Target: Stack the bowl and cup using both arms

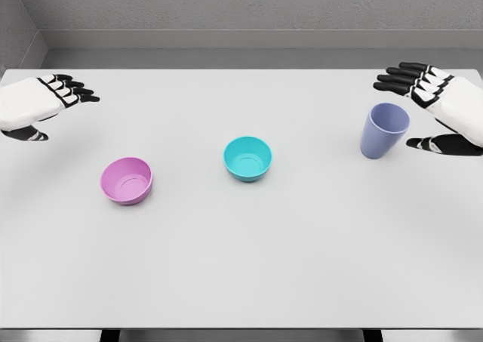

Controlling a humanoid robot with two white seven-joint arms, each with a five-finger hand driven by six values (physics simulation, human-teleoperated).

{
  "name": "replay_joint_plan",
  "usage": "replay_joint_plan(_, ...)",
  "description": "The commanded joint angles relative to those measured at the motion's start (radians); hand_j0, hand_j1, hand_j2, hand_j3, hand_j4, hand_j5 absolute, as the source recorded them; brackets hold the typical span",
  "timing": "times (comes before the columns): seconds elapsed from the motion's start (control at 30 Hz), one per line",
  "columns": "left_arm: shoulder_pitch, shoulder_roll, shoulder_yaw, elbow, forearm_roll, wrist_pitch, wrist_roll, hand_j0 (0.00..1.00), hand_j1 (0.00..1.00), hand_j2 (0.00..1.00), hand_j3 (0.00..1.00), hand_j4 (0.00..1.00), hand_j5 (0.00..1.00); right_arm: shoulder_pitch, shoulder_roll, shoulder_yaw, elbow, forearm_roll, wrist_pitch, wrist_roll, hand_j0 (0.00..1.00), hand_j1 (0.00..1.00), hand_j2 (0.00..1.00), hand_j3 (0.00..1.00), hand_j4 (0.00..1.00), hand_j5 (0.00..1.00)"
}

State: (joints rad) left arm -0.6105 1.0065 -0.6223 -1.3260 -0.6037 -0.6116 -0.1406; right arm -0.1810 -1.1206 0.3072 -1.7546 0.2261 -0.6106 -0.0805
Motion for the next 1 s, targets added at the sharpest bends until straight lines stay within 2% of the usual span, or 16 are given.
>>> replay_joint_plan(0.0,0.000,0.001,0.003,-0.001,0.005,0.001,0.000,1.00,1.00,1.00,1.00,1.00,1.00,0.000,-0.001,0.001,0.000,-0.007,0.000,0.001,1.00,1.00,1.00,1.00,1.00,1.00)
replay_joint_plan(0.13,0.009,-0.003,-0.007,-0.019,-0.005,0.001,-0.002,1.00,1.00,1.00,1.00,1.00,1.00,-0.005,0.010,0.000,0.000,-0.005,0.000,0.001,1.00,1.00,1.00,1.00,1.00,1.00)
replay_joint_plan(0.23,0.032,-0.008,-0.014,-0.071,-0.004,0.001,-0.066,1.00,1.00,1.00,1.00,1.00,1.00,-0.006,0.027,-0.005,0.000,-0.005,0.000,0.001,1.00,1.00,1.00,1.00,1.00,1.00)
replay_joint_plan(0.3,0.069,-0.011,-0.013,-0.107,-0.004,0.001,-0.096,1.00,1.00,1.00,1.00,1.00,1.00,-0.006,0.025,-0.013,0.001,-0.007,0.000,0.001,1.00,1.00,1.00,1.00,1.00,1.00)
replay_joint_plan(0.53,0.080,-0.036,-0.020,-0.147,-0.004,0.001,-0.158,1.00,1.00,1.00,1.00,1.00,1.00,-0.005,0.024,-0.013,0.001,-0.007,0.000,0.001,1.00,1.00,1.00,1.00,1.00,1.00)
replay_joint_plan(0.67,0.080,-0.062,-0.031,-0.182,-0.004,0.001,-0.165,1.00,1.00,1.00,1.00,1.00,1.00,0.003,0.024,-0.013,0.007,-0.008,0.000,0.001,1.00,1.00,1.00,1.00,1.00,1.00)
replay_joint_plan(0.97,0.077,-0.071,-0.060,-0.194,-0.007,0.001,-0.211,1.00,1.00,1.00,1.00,1.00,1.00,0.006,0.041,-0.011,0.011,-0.008,0.000,0.001,1.00,1.00,1.00,1.00,1.00,1.00)
